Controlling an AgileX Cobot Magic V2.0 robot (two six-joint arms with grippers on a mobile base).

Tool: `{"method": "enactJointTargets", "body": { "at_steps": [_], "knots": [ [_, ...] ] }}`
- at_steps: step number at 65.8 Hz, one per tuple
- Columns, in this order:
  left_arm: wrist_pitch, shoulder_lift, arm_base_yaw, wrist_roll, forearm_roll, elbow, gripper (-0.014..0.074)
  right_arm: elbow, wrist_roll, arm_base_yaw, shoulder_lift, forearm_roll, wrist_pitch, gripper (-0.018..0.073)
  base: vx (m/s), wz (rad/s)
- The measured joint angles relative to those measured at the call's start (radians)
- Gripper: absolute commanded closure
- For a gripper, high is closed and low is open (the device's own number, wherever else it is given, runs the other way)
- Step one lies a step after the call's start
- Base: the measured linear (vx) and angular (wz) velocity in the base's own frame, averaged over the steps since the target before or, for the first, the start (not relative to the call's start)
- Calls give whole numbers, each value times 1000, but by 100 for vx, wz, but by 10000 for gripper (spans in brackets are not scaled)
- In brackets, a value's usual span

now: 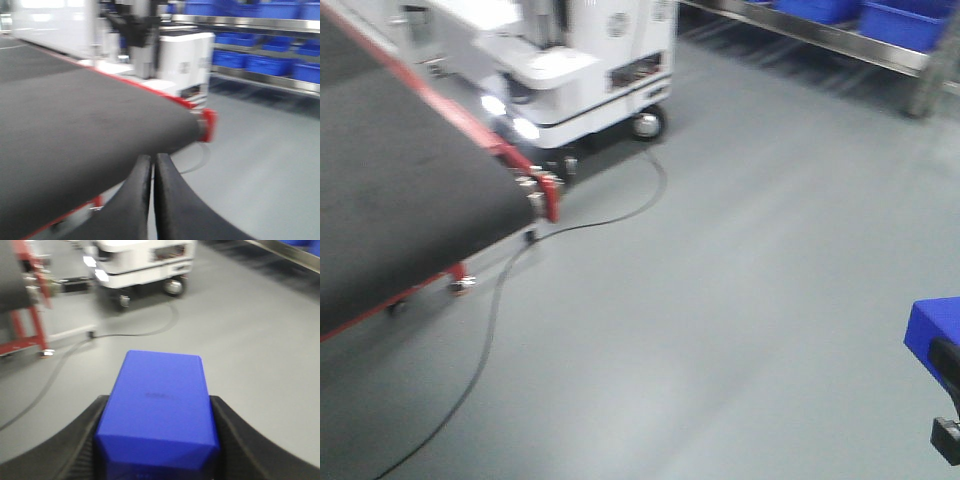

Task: Pour parts from conveyor to right shelf
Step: 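Turn the base away from the conveyor holding the part, then drive along the yellow floor line carrying the part in the right gripper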

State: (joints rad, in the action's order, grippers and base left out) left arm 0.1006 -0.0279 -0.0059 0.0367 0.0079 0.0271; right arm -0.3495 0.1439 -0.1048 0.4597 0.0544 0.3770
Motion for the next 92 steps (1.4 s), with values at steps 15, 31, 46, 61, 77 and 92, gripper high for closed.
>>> {"method": "enactJointTargets", "body": {
  "at_steps": [15, 31, 46, 61, 77, 92],
  "knots": [
    [0, 0, 0, 0, 0, 0, 603, 0, 0, 0, 0, 0, 0, 568, -22, -87],
    [0, 0, 0, 0, 0, 0, 603, 0, 0, 0, 0, 0, 0, 568, -20, -79],
    [0, 0, 0, 0, 0, 0, 603, 0, 0, 0, 0, 0, 0, 568, -19, -75],
    [0, 0, 0, 0, 0, 0, 603, 0, 0, 0, 0, 0, 0, 568, -16, -67],
    [0, 0, 0, 0, 0, 0, 603, 0, 0, 0, 0, 0, 0, 568, -13, -57],
    [0, 0, 0, 0, 0, 0, 603, 0, 0, 0, 0, 0, 0, 568, -8, -45]
  ]
}}
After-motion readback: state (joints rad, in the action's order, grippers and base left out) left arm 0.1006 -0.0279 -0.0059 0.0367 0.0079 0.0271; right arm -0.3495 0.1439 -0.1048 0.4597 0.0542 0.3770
